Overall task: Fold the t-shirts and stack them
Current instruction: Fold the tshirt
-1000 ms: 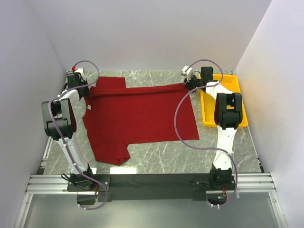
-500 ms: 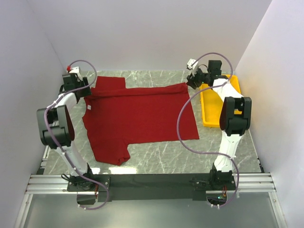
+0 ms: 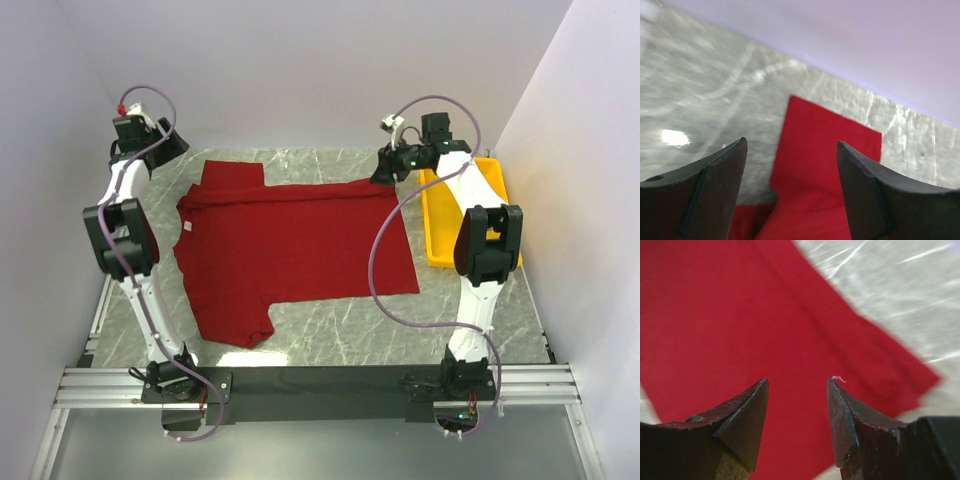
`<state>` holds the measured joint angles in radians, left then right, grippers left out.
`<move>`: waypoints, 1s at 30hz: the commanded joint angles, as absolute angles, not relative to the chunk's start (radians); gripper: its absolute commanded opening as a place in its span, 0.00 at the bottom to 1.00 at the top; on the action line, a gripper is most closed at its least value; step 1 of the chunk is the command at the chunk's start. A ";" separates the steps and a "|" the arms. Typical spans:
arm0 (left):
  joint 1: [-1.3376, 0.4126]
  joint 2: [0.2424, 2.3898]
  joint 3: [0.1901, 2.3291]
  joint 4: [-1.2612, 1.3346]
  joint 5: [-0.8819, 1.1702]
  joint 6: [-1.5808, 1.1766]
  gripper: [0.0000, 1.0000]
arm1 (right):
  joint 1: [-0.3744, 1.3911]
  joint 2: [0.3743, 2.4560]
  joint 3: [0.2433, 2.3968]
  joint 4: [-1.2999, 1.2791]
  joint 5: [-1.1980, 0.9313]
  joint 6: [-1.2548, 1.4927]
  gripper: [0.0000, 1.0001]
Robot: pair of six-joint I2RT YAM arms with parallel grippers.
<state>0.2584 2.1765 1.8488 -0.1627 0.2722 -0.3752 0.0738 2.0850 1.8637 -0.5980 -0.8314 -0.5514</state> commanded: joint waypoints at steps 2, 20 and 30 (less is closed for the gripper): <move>0.255 2.338 2.002 -0.275 0.422 -0.498 0.77 | 0.077 2.042 1.845 -0.635 -0.888 -0.407 0.57; 0.176 2.559 2.177 -0.354 0.213 -0.572 0.63 | 0.063 2.030 1.804 -0.555 -0.908 -0.239 0.57; 0.152 2.622 2.275 -0.462 0.190 -0.542 0.26 | 0.035 2.014 1.802 -0.506 -0.945 -0.156 0.57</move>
<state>0.1593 2.5855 2.2322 -0.3771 0.2108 -0.5644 0.0444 2.0819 1.8061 -0.5602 -0.9100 -0.1936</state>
